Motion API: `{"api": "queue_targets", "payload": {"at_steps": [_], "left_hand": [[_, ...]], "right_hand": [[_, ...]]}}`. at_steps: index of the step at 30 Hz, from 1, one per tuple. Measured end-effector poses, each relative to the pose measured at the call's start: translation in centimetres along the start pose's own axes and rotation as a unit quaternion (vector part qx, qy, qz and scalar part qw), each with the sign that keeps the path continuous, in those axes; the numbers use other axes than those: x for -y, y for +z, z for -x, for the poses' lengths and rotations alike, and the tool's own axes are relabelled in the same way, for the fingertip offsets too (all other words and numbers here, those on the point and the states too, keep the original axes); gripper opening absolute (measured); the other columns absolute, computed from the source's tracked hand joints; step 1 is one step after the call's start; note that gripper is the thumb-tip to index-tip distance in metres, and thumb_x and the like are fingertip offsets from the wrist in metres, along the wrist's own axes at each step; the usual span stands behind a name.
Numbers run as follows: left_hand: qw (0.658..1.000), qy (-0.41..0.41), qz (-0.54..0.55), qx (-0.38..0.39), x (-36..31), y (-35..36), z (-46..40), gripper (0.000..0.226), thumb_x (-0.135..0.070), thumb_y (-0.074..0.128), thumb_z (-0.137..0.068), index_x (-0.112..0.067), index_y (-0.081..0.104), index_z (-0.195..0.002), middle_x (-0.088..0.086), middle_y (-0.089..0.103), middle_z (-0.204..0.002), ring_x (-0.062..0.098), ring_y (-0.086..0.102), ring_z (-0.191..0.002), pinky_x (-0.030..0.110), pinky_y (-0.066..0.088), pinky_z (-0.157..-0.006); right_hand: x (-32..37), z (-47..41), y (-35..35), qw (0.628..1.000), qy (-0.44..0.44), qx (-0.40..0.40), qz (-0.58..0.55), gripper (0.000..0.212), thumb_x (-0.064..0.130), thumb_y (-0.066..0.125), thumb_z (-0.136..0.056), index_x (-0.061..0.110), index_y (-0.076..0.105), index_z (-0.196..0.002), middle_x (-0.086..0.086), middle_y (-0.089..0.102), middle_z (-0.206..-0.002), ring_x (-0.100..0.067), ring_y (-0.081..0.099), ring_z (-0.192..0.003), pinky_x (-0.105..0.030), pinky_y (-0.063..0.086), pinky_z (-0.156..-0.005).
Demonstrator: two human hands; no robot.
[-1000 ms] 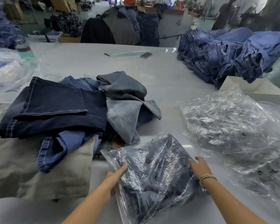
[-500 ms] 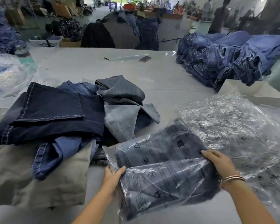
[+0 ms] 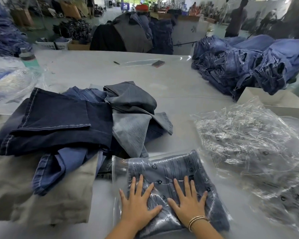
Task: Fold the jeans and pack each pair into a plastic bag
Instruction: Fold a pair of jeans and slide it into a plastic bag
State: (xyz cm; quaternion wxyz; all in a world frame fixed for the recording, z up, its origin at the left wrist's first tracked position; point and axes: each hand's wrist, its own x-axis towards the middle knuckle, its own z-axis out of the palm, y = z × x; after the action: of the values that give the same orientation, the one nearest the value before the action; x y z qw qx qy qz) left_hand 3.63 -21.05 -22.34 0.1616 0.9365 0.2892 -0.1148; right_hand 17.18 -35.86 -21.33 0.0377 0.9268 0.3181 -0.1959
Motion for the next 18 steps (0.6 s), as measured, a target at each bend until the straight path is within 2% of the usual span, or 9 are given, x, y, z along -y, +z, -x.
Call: {"api": "queue_targets", "payload": {"at_steps": [5, 8, 10, 12, 13, 14, 15, 17, 18], "left_hand": [[1.000, 0.000, 0.001, 0.007, 0.0, 0.0, -0.5, 0.090, -0.090, 0.010, -0.065, -0.054, -0.013, -0.143, -0.010, -0.048, -0.142, 0.019, -0.042, -0.133, 0.067, -0.010, -0.107], [1.000, 0.004, -0.002, 0.014, 0.1, -0.3, -0.7, 0.090, -0.089, 0.011, -0.066, -0.052, -0.011, -0.144, -0.008, -0.046, -0.144, 0.020, -0.040, -0.134, 0.066, -0.007, -0.109], [1.000, 0.009, 0.007, 0.013, 0.1, -0.2, -0.7, 0.089, -0.088, 0.016, -0.068, -0.051, -0.008, -0.146, -0.008, -0.044, -0.145, 0.019, -0.039, -0.135, 0.064, -0.005, -0.111], [0.999, 0.023, 0.021, 0.009, -0.1, 0.0, -0.4, 0.089, -0.088, 0.020, -0.069, -0.051, -0.004, -0.146, -0.009, -0.044, -0.146, 0.019, -0.041, -0.134, 0.061, -0.005, -0.112], [0.999, 0.036, 0.021, 0.010, -0.3, 0.2, -0.3, 0.090, -0.088, 0.021, -0.068, -0.052, -0.003, -0.146, -0.009, -0.043, -0.147, 0.018, -0.043, -0.132, 0.060, -0.006, -0.112], [0.998, 0.053, 0.018, 0.013, -0.3, 0.3, -0.1, 0.090, -0.088, 0.023, -0.068, -0.052, -0.001, -0.146, -0.009, -0.041, -0.148, 0.017, -0.044, -0.131, 0.059, -0.008, -0.113], [0.997, 0.071, 0.016, 0.015, -0.4, 0.4, 0.2, 0.089, -0.088, 0.024, -0.068, -0.052, 0.002, -0.146, -0.010, -0.039, -0.149, 0.016, -0.045, -0.130, 0.059, -0.008, -0.113], [0.995, 0.090, 0.020, 0.020, -0.4, 0.4, 0.4, 0.088, -0.088, 0.026, -0.068, -0.053, 0.005, -0.146, -0.012, -0.035, -0.152, 0.012, -0.044, -0.130, 0.058, -0.009, -0.112], [0.995, 0.092, 0.021, 0.022, -0.3, 0.4, 0.4, 0.087, -0.088, 0.026, -0.068, -0.054, 0.005, -0.146, -0.014, -0.035, -0.151, 0.012, -0.042, -0.132, 0.058, -0.010, -0.112]], "right_hand": [[0.2, -0.7, -0.6, 1.000, 0.009, -0.008, 0.005, 0.075, 0.079, 0.011, -0.082, 0.046, -0.022, -0.141, 0.005, -0.026, -0.155, -0.022, -0.018, -0.145, -0.069, -0.011, -0.105], [0.6, -1.2, -1.9, 0.999, 0.014, 0.024, 0.029, 0.076, 0.079, 0.014, -0.081, 0.047, -0.008, -0.146, 0.003, -0.014, -0.159, -0.023, -0.008, -0.147, -0.070, -0.007, -0.106], [1.2, -1.9, -3.9, 0.998, 0.009, 0.032, 0.049, 0.076, 0.079, 0.017, -0.081, 0.043, 0.014, -0.148, -0.001, 0.009, -0.160, -0.025, 0.011, -0.146, -0.069, -0.004, -0.107], [1.9, -2.6, -6.3, 0.998, -0.018, -0.054, 0.032, 0.068, 0.076, 0.023, -0.083, 0.038, 0.045, -0.134, 0.000, 0.042, -0.146, -0.021, 0.035, -0.135, -0.063, 0.004, -0.112], [2.2, -3.1, -7.2, 0.993, -0.042, -0.111, 0.015, 0.063, 0.074, 0.026, -0.084, 0.037, 0.049, -0.130, 0.003, 0.046, -0.142, -0.019, 0.037, -0.133, -0.060, 0.006, -0.114], [2.4, -3.6, -7.7, 0.988, -0.068, -0.142, 0.001, 0.063, 0.073, 0.029, -0.084, 0.038, 0.043, -0.134, 0.005, 0.039, -0.147, -0.019, 0.030, -0.137, -0.060, 0.003, -0.115], [2.6, -4.0, -7.9, 0.986, -0.090, -0.139, -0.004, 0.067, 0.075, 0.029, -0.083, 0.042, 0.031, -0.141, 0.007, 0.022, -0.155, -0.021, 0.016, -0.144, -0.062, -0.005, -0.111], [2.4, -4.7, -7.0, 0.992, -0.100, -0.076, 0.016, 0.077, 0.084, 0.020, -0.077, 0.052, 0.001, -0.145, 0.011, -0.018, -0.155, -0.022, -0.017, -0.145, -0.067, -0.018, -0.102], [2.0, -4.9, -6.1, 0.995, -0.089, -0.036, 0.031, 0.079, 0.087, 0.015, -0.074, 0.056, -0.009, -0.142, 0.010, -0.028, -0.151, -0.023, -0.024, -0.143, -0.071, -0.019, -0.098]]}}
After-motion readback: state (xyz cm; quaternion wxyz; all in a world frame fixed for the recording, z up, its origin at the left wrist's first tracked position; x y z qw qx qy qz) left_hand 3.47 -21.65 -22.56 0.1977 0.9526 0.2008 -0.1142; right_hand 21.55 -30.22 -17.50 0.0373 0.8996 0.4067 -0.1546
